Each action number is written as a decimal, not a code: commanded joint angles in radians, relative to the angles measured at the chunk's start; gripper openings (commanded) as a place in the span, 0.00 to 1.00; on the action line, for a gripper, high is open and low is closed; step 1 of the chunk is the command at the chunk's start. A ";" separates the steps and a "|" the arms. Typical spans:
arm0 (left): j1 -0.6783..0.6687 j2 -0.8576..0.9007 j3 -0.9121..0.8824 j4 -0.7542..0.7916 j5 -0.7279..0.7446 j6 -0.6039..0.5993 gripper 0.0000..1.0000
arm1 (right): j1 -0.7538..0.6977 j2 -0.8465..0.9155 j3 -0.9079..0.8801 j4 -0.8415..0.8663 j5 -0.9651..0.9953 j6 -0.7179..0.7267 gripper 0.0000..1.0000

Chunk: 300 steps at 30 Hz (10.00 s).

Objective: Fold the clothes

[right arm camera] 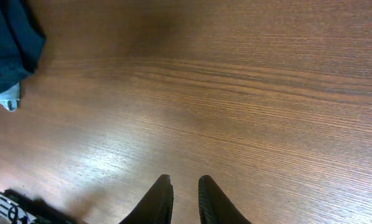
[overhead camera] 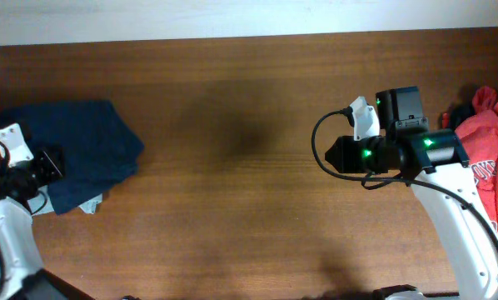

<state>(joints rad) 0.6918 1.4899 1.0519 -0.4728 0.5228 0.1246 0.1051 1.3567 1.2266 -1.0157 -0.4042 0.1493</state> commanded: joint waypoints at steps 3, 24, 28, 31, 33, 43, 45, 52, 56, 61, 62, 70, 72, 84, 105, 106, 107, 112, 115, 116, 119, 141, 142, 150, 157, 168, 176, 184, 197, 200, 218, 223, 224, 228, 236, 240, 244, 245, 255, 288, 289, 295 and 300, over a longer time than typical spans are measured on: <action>0.005 0.060 0.030 -0.001 -0.171 -0.098 0.39 | -0.008 0.000 0.001 -0.013 0.033 -0.011 0.20; 0.015 -0.222 0.233 -0.204 -0.181 -0.160 0.91 | -0.008 0.000 0.001 -0.042 0.087 -0.011 0.20; -0.017 -0.110 0.226 -0.204 -0.227 -0.124 0.08 | -0.008 0.000 0.001 -0.042 0.087 -0.011 0.20; -0.032 0.007 0.225 -0.183 -0.252 -0.124 0.01 | -0.008 0.000 0.001 -0.043 0.087 -0.011 0.20; -0.043 0.116 0.225 -0.157 -0.252 -0.124 0.01 | -0.008 0.000 0.001 -0.043 0.087 -0.011 0.20; -0.043 0.484 0.225 -0.129 -0.286 -0.140 0.01 | -0.008 0.000 0.001 -0.048 0.087 -0.010 0.20; -0.043 0.502 0.226 -0.129 -0.283 -0.140 0.01 | -0.008 0.000 0.001 -0.048 0.087 -0.010 0.20; -0.043 0.441 0.386 -0.273 -0.062 -0.185 0.35 | -0.008 0.000 0.001 -0.043 0.084 -0.011 0.20; -0.071 0.354 0.635 -0.504 0.042 -0.104 0.38 | -0.008 -0.018 0.003 -0.036 0.084 -0.011 0.21; -0.183 0.227 0.881 -0.726 0.056 0.115 0.39 | -0.008 -0.087 0.044 -0.020 0.084 -0.011 0.35; -0.213 0.196 0.915 -0.763 0.050 0.159 0.39 | -0.008 -0.108 0.061 -0.021 0.084 -0.011 0.38; -0.430 -0.057 0.951 -0.918 -0.150 0.301 0.43 | -0.008 -0.303 0.136 -0.021 0.084 -0.015 0.57; -0.483 -0.117 0.949 -0.956 -0.153 0.324 0.43 | -0.008 -0.354 0.136 -0.021 0.095 -0.015 0.61; -0.598 -0.290 0.944 -1.158 -0.173 0.254 0.99 | -0.008 -0.525 0.136 -0.078 0.192 -0.015 0.99; -0.598 -0.290 0.944 -1.190 -0.180 0.255 0.99 | -0.008 -0.525 0.136 -0.123 0.173 -0.014 0.99; -0.598 -0.290 0.944 -1.190 -0.180 0.255 0.99 | -0.008 -0.525 0.136 -0.129 0.174 -0.014 0.99; -0.598 -0.290 0.944 -1.190 -0.180 0.255 0.99 | -0.008 -0.525 0.136 -0.127 0.186 -0.015 0.99; -0.598 -0.290 0.944 -1.190 -0.180 0.255 0.99 | -0.008 -0.555 0.137 -0.114 0.293 -0.016 0.99; -0.598 -0.290 0.944 -1.190 -0.180 0.255 0.99 | -0.008 -0.628 0.138 -0.114 0.349 -0.088 0.99; -0.598 -0.290 0.944 -1.190 -0.180 0.255 0.99 | -0.008 -0.648 0.138 -0.114 0.363 -0.106 0.99; -0.598 -0.290 0.944 -1.190 -0.180 0.255 0.99 | -0.008 -0.715 0.123 -0.113 0.420 -0.150 0.99; -0.598 -0.290 0.944 -1.189 -0.180 0.255 0.99 | -0.115 -1.353 -1.014 0.523 0.318 -0.147 0.99; -0.598 -0.290 0.944 -1.190 -0.180 0.255 0.99 | -0.115 -1.353 -1.035 0.543 0.308 -0.142 0.99; -0.598 -0.290 0.944 -1.190 -0.180 0.255 0.99 | -0.112 -1.350 -1.120 0.663 0.206 -0.142 0.99; -0.598 -0.290 0.944 -1.190 -0.180 0.255 0.99 | -0.112 -1.350 -1.120 0.662 0.205 -0.142 0.99; -0.598 -0.290 0.944 -1.190 -0.180 0.255 0.99 | -0.112 -1.350 -1.120 0.662 0.205 -0.142 0.99; -0.598 -0.290 0.944 -1.191 -0.183 0.255 0.99 | -0.112 -1.350 -1.120 0.662 0.205 -0.142 0.99; -0.598 -0.426 0.690 -0.793 -0.215 0.274 0.99 | -0.112 -1.350 -1.120 0.662 0.205 -0.142 0.99; -0.622 -0.978 -0.410 -0.024 -0.119 0.273 0.99 | -0.112 -1.350 -1.120 0.662 0.205 -0.142 0.99; -0.653 -1.120 -0.588 0.063 -0.119 0.273 0.99 | -0.112 -1.350 -1.120 0.662 0.205 -0.142 0.99; -0.694 -1.485 -0.943 0.121 -0.099 0.266 0.99 | -0.112 -1.350 -1.120 0.662 0.205 -0.142 0.99; -0.694 -1.485 -0.943 0.121 -0.100 0.266 0.99 | -0.112 -1.350 -1.120 0.662 0.205 -0.142 0.99; -0.694 -1.485 -0.943 0.121 -0.100 0.266 0.99 | -0.112 -1.350 -1.120 0.662 0.205 -0.142 0.99; -0.694 -1.485 -0.943 0.121 -0.100 0.266 0.99 | -0.112 -1.350 -1.120 0.662 0.205 -0.142 0.99; -0.694 -1.485 -0.943 0.121 -0.100 0.266 0.99 | -0.112 -1.350 -1.120 0.662 0.205 -0.142 0.99; -0.694 -1.485 -0.943 0.121 -0.100 0.266 0.99 | -0.112 -1.350 -1.120 0.662 0.205 -0.142 0.99; -0.694 -1.485 -0.943 0.121 -0.100 0.266 0.99 | -0.112 -1.350 -1.120 0.662 0.205 -0.142 0.99; -0.694 -1.485 -0.943 0.121 -0.100 0.266 0.99 | -0.112 -1.350 -1.120 0.662 0.205 -0.142 0.99; -0.694 -1.485 -0.943 0.121 -0.100 0.266 0.99 | -0.112 -1.350 -1.120 0.662 0.205 -0.142 0.99; -0.694 -1.485 -0.943 0.121 -0.100 0.266 0.99 | -0.112 -1.350 -1.120 0.662 0.205 -0.142 0.99; -0.694 -1.485 -0.943 0.121 -0.100 0.266 0.99 | -0.112 -1.350 -1.120 0.662 0.205 -0.142 0.99; -0.694 -1.485 -0.943 0.121 -0.100 0.266 0.99 | -0.112 -1.350 -1.120 0.662 0.205 -0.142 0.99; -0.694 -1.485 -0.943 0.121 -0.100 0.266 0.99 | -0.112 -1.350 -1.120 0.662 0.205 -0.142 0.99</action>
<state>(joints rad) 0.0021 0.0166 0.1184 -0.3550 0.4084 0.3935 -0.0006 0.0158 0.1139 -0.3531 -0.1864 0.0032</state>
